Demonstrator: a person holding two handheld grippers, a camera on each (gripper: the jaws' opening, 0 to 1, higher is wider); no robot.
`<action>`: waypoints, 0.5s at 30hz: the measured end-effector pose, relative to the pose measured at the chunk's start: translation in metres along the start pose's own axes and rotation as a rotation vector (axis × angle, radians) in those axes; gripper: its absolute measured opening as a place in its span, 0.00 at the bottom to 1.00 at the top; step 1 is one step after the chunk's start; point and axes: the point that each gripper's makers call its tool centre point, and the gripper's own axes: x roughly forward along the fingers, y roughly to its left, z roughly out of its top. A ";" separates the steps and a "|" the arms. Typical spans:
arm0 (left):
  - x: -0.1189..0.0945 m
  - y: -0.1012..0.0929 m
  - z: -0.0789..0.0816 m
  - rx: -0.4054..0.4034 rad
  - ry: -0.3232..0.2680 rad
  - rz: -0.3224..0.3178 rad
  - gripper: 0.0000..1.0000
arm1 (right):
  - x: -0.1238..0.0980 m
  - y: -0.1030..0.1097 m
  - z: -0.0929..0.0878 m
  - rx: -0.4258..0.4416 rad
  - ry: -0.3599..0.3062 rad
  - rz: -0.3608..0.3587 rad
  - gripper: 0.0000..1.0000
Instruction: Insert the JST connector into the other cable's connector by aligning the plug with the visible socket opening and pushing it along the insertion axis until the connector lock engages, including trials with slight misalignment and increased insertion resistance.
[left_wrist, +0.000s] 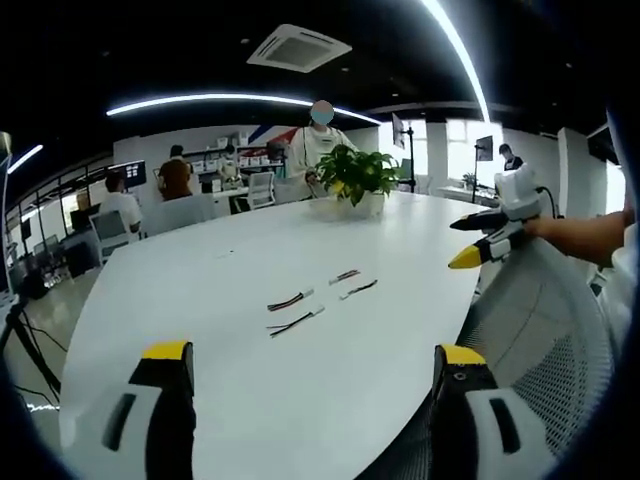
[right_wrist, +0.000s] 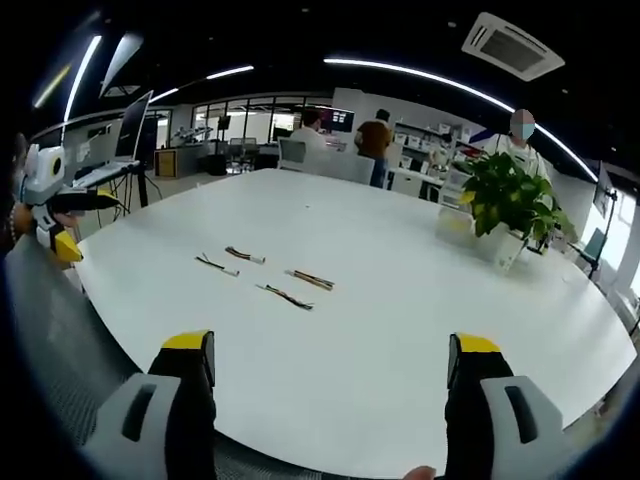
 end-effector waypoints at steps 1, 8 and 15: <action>0.000 0.000 0.000 -0.001 0.001 -0.001 0.99 | 0.000 0.000 0.000 -0.003 0.002 0.000 0.95; 0.001 0.000 -0.001 -0.007 0.004 -0.004 0.99 | 0.000 0.000 -0.001 0.000 0.005 0.002 0.95; 0.001 0.000 -0.002 -0.010 0.007 -0.006 0.99 | 0.001 0.000 -0.003 0.003 0.017 0.004 0.94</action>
